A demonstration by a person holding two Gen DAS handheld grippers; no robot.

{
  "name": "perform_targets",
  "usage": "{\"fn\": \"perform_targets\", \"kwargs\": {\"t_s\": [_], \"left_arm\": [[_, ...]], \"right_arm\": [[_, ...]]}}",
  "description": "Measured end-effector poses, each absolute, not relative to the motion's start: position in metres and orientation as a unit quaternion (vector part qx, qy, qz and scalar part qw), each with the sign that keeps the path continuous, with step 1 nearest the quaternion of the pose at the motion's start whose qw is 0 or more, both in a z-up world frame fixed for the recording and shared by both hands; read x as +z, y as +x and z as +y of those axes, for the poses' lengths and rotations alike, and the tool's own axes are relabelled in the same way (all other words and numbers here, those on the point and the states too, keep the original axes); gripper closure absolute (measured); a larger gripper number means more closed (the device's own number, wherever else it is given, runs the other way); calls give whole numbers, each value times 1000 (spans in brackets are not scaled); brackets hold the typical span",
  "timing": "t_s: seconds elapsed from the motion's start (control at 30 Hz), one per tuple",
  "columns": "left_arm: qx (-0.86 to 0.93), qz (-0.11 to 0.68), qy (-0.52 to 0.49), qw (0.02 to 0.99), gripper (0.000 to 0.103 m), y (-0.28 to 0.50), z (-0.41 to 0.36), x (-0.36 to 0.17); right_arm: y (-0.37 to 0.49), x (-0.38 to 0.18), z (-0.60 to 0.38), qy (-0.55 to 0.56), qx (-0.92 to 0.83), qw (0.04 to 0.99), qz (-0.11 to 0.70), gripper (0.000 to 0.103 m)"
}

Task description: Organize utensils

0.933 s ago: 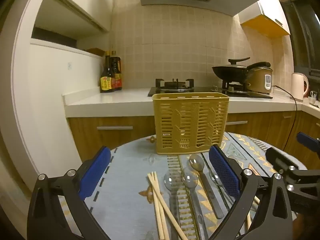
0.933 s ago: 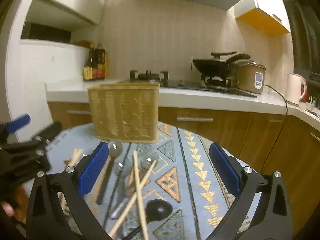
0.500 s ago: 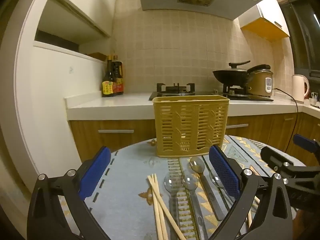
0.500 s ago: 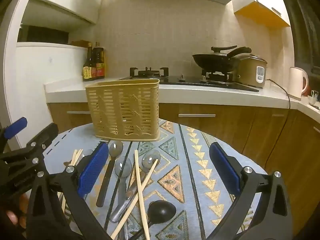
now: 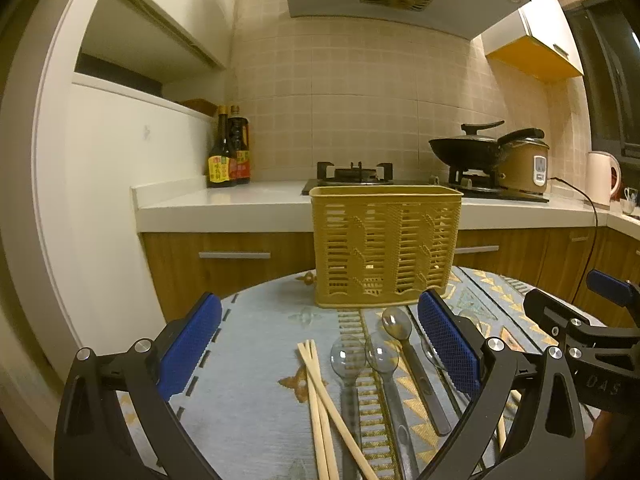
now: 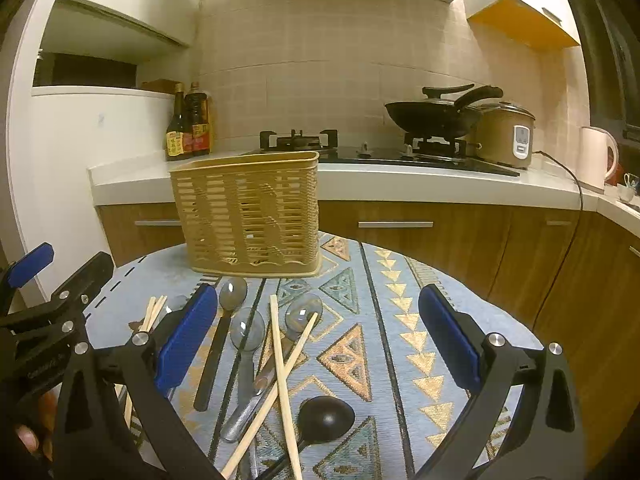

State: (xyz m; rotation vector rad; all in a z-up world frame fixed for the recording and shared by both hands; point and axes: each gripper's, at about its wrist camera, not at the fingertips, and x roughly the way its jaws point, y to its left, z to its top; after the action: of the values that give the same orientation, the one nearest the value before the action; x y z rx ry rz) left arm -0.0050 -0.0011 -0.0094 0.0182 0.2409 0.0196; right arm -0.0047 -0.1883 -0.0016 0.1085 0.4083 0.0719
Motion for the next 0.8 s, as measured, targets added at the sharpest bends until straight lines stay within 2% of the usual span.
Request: {"fn": "perform_targets", "kwargs": {"t_s": [0.8], "left_arm": [[13,130,4,991,7,-2,1,-9]], "right_arm": [[-11,4,-186,52,26,981,183,7]]}}
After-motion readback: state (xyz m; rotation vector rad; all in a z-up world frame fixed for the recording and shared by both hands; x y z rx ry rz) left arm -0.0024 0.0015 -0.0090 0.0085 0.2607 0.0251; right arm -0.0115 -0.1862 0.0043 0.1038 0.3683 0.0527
